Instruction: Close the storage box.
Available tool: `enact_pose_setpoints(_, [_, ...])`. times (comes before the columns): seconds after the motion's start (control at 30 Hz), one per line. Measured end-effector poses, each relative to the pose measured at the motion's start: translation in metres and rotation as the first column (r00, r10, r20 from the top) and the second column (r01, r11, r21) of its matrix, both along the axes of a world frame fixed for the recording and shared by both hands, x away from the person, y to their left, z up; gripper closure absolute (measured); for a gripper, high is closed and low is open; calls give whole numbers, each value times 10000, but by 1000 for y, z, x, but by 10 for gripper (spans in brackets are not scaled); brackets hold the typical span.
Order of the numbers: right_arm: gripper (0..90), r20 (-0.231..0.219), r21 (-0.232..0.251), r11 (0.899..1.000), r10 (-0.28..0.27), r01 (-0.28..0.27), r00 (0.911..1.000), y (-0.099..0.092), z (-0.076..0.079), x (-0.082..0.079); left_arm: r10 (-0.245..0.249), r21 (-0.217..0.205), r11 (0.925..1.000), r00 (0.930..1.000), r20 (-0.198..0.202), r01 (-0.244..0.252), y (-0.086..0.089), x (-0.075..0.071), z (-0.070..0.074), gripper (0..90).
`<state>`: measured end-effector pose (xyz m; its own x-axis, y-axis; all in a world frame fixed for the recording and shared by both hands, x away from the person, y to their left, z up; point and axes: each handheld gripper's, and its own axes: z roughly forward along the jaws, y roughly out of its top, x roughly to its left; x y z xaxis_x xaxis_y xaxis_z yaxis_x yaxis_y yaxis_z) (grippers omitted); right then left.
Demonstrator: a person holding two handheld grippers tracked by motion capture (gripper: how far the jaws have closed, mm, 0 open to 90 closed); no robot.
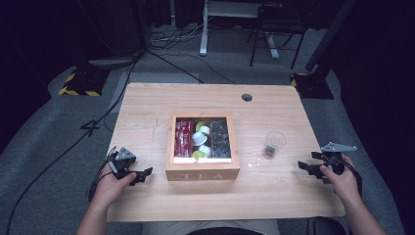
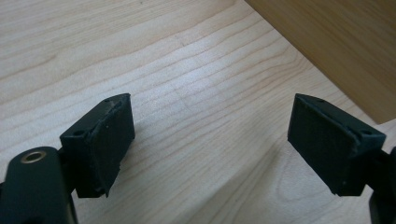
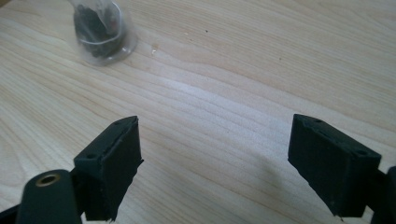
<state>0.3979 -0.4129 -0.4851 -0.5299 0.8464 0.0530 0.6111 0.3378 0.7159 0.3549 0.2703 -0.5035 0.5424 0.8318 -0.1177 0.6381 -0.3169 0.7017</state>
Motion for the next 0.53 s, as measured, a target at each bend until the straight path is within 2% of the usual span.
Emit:
enact_pose_setpoints(0.17, [147,-175,-337,9989,-339,333,9993,4,-11,-1,-199,397,9990,9997,124,194,-2,1,0,140])
enact_pose_setpoints(0.23, [124,182,-586,9973,-438,448,9989,6,-15,-4,-278,666,9974,9995,128,269,-4,1,0,126])
enact_pose_setpoints(0.27, [90,249,-427,9974,-572,583,9981,8,-17,-4,-321,732,9968,9994,159,309,-5,1,-1,115])
enact_pose_setpoints(0.3, [63,344,-445,9970,-611,626,9975,9,-19,-3,-417,978,9944,9989,230,393,-7,1,-1,97])
enact_pose_setpoints(0.53, [56,353,-470,9968,-636,652,9974,9,-19,-3,-359,985,9945,9992,164,342,-8,1,-1,89])
